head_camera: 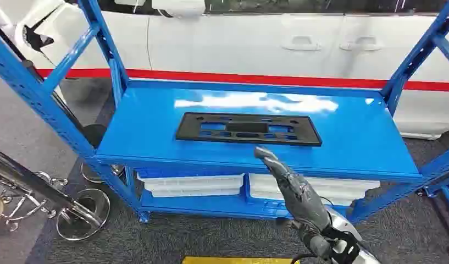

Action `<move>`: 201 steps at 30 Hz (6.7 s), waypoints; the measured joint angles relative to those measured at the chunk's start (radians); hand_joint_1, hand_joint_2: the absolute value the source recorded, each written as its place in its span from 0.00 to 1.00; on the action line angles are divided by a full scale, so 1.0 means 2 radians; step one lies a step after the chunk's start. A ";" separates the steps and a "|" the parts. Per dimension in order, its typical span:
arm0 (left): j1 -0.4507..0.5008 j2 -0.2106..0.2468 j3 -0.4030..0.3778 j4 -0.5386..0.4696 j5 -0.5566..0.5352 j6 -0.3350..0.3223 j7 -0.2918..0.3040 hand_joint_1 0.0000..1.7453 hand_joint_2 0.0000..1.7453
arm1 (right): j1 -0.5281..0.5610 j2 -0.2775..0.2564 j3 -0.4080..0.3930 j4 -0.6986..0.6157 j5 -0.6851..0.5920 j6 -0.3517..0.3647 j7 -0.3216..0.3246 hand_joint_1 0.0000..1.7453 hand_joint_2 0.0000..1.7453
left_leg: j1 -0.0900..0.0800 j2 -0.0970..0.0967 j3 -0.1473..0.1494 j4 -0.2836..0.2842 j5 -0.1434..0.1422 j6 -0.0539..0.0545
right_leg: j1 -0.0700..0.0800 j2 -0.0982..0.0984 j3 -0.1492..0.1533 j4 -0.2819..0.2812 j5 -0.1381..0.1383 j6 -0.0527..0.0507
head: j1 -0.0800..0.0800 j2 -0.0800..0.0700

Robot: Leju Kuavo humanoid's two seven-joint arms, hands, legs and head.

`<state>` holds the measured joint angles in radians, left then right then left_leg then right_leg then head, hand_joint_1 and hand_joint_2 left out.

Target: Take the parts from the cabinet and place them on the table.

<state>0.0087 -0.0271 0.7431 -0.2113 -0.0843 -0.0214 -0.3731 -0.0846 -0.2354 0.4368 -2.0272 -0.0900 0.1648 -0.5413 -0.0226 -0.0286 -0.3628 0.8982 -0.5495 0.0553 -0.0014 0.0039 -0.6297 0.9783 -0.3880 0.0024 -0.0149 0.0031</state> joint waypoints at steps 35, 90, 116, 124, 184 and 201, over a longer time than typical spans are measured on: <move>-0.008 0.000 0.001 0.001 -0.046 0.009 0.017 0.00 0.00 | -0.065 0.034 0.085 0.155 0.230 -0.118 0.112 0.00 1.00 | 0.005 0.011 -0.071 0.044 0.017 -0.017 | -0.009 0.003 0.024 -0.010 -0.016 -0.011 | -0.002 0.000; -0.006 -0.005 0.021 0.002 -0.098 0.011 0.030 0.00 0.00 | -0.143 0.090 0.150 0.440 0.765 -0.290 0.398 0.92 1.00 | 0.006 0.012 -0.091 0.028 0.059 -0.005 | -0.003 -0.001 0.042 0.004 -0.036 -0.003 | -0.001 0.000; -0.004 -0.005 0.047 0.002 -0.127 -0.026 0.020 0.00 0.00 | -0.054 0.068 -0.014 0.386 0.720 -0.349 0.343 0.95 1.00 | 0.014 0.014 -0.083 0.016 0.063 -0.003 | -0.011 -0.002 -0.027 0.159 -0.111 0.011 | -0.001 0.000; -0.006 -0.006 0.066 0.002 -0.141 -0.056 0.020 0.00 0.00 | -0.047 0.049 -0.019 0.218 0.316 -0.352 0.021 0.95 1.00 | 0.013 0.014 -0.085 0.027 0.057 -0.021 | -0.009 0.002 0.051 -0.002 -0.041 0.000 | -0.001 0.000; -0.020 -0.032 0.104 0.002 -0.185 0.029 0.114 0.00 0.00 | -0.043 0.012 0.024 -0.025 -0.027 0.019 -0.018 0.95 1.00 | 0.009 0.036 -0.092 0.026 0.064 -0.011 | -0.007 -0.030 0.073 -0.006 -0.051 0.011 | -0.001 0.000; -0.022 -0.018 0.103 0.002 -0.201 0.024 0.104 0.00 0.00 | -0.034 0.012 0.015 -0.033 -0.024 0.026 -0.022 0.95 1.00 | -0.005 0.011 -0.038 0.018 0.021 0.013 | -0.004 0.004 0.016 0.001 -0.007 -0.006 | -0.001 0.000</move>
<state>-0.0347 -0.0622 0.9499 -0.2079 -0.4867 0.0263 -0.1652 -0.1527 -0.2121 0.4669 -2.0939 -0.1385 0.2159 -0.5844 -0.0331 -0.0075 -0.4381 0.9338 -0.5072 0.0817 -0.0087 0.0113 -0.5979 0.9812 -0.4027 -0.0094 -0.0172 0.0031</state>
